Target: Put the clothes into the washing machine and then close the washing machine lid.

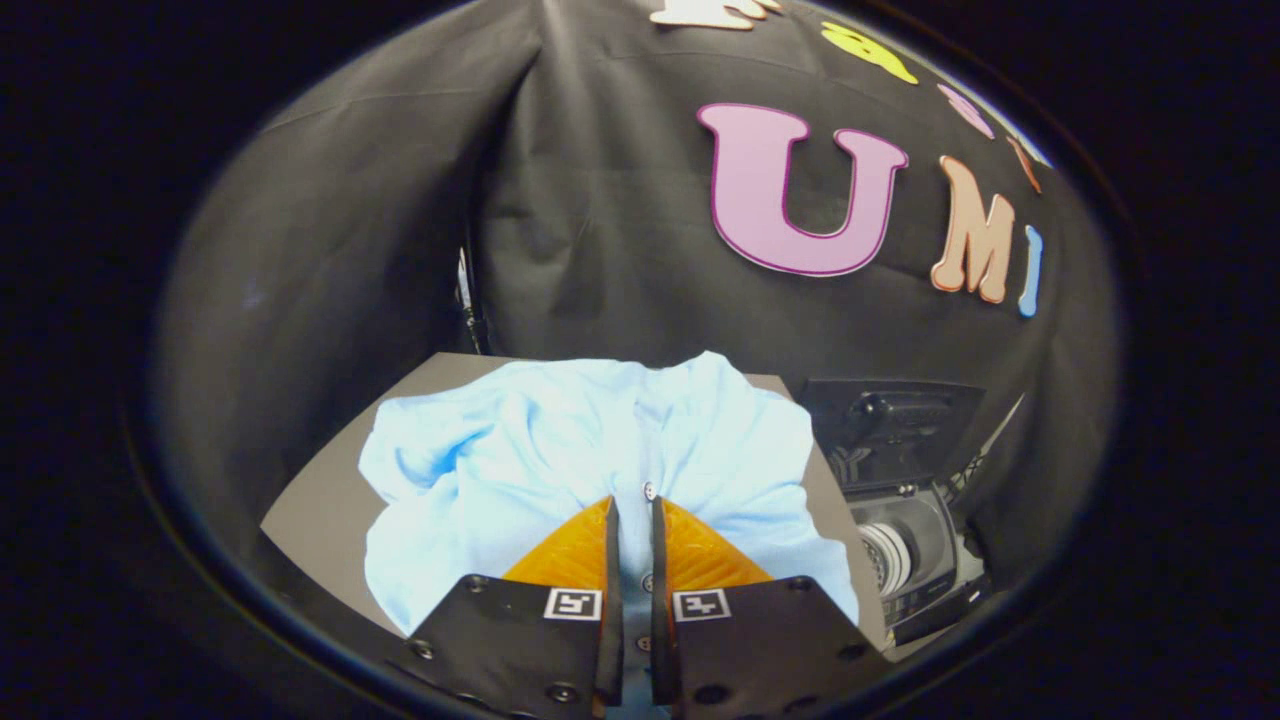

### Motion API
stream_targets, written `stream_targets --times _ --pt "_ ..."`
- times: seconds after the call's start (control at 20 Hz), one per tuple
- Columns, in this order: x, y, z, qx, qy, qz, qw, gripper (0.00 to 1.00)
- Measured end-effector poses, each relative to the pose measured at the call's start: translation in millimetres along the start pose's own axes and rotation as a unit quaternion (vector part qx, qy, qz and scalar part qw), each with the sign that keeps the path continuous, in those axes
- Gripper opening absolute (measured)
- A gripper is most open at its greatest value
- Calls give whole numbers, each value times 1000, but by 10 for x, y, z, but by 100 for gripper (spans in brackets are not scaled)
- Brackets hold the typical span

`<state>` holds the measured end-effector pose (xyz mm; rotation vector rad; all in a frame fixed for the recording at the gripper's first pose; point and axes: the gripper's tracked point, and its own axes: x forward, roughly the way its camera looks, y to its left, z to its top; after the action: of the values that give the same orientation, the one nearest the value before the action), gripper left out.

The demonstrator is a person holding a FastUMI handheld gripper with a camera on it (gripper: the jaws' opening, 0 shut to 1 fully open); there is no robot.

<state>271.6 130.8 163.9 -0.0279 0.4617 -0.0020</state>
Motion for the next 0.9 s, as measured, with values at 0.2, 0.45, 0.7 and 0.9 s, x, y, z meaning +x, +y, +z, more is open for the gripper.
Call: stream_targets --times 0.2,0.45,0.7,0.9 --pt "-268 -428 311 37 -76 -19 996 11" --pt "-538 -1020 484 58 -110 -59 990 11" --pt "-634 -1580 518 97 -144 -85 981 11" --pt "-619 -1985 413 91 -150 -116 978 11"
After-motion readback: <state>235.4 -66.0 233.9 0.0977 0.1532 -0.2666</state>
